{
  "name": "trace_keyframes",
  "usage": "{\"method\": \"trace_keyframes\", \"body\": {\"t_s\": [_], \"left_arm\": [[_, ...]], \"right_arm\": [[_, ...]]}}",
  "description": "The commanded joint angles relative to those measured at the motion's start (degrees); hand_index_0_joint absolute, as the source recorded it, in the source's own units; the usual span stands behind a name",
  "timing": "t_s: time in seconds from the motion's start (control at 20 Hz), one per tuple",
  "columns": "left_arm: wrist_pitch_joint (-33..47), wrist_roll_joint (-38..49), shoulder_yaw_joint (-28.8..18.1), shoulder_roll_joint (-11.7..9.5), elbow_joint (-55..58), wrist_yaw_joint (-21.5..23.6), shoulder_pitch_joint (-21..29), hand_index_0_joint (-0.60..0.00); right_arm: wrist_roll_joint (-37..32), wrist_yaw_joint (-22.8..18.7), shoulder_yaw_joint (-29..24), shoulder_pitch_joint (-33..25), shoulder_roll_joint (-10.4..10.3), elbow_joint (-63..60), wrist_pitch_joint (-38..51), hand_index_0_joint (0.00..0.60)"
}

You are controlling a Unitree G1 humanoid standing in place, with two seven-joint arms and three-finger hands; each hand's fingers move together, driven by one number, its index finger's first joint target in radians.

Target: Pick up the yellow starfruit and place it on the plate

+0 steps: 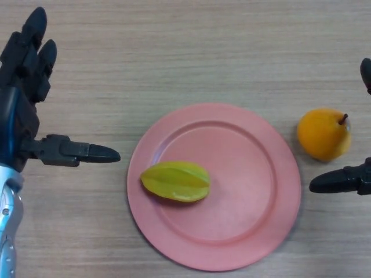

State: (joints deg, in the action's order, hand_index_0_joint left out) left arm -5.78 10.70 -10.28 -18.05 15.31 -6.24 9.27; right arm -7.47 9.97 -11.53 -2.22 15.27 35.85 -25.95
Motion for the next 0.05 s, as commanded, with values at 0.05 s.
{"method": "trace_keyframes", "body": {"t_s": [0.05], "left_arm": [[5.1,1.1,-3.9,-2.9,3.8,-0.4,1.9,0.0]], "right_arm": [[-1.3,-1.2,-1.6,-1.6,1.9,1.9,9.6,0.0]]}}
